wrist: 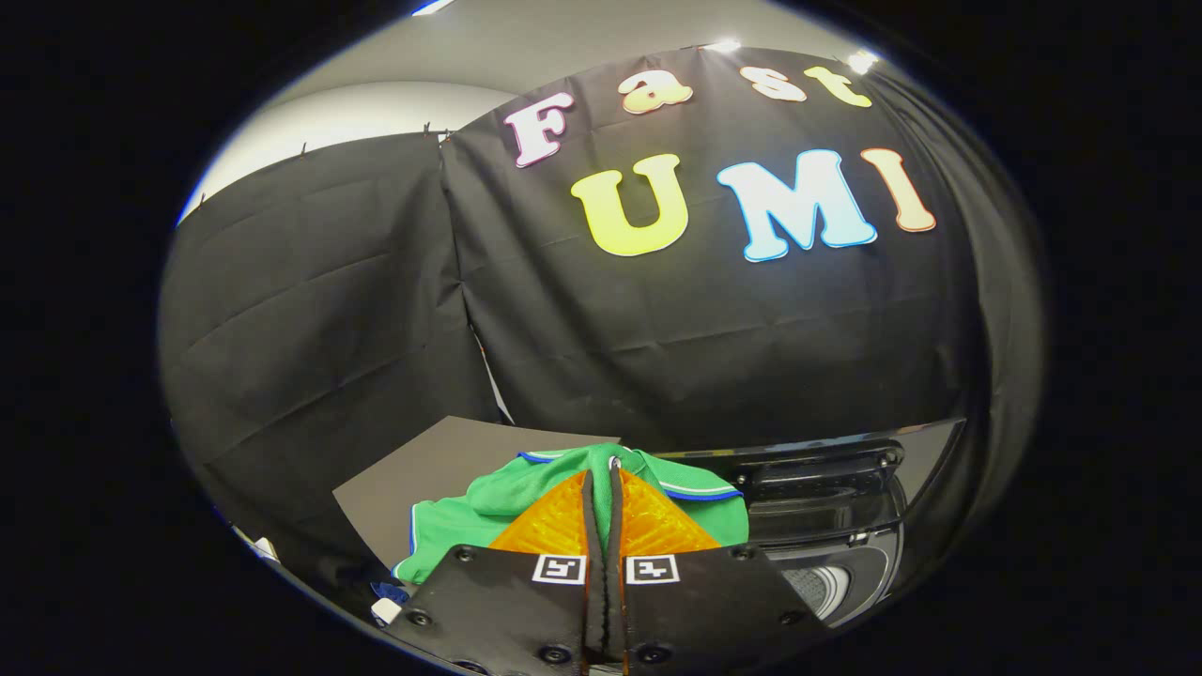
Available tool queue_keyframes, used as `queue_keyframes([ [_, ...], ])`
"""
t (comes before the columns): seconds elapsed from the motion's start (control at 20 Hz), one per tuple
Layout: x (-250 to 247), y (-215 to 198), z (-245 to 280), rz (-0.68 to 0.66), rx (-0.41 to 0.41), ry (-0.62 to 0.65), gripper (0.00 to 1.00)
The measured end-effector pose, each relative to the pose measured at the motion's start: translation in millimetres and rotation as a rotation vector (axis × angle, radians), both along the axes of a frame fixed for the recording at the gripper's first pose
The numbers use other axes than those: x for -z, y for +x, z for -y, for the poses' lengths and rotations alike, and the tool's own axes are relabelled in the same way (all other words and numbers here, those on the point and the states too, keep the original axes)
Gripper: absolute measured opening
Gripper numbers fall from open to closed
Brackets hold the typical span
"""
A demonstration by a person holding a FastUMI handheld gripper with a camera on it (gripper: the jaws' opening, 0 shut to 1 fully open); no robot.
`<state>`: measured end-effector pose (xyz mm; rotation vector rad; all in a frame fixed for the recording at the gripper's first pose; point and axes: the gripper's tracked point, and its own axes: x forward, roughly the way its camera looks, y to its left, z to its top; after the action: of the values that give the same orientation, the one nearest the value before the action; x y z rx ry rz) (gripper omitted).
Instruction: Put the clothes into the washing machine and then close the washing machine lid.
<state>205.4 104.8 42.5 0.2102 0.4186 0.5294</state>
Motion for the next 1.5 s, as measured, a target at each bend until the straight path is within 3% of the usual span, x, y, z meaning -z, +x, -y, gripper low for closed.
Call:
queue_keyframes([
  [0.65,39.9,-8.5,90.0,-0.051,0.138,-0.033,0.02],
  [1.5,151.6,-13.3,130.2,-0.169,0.209,-0.125,0.02],
])
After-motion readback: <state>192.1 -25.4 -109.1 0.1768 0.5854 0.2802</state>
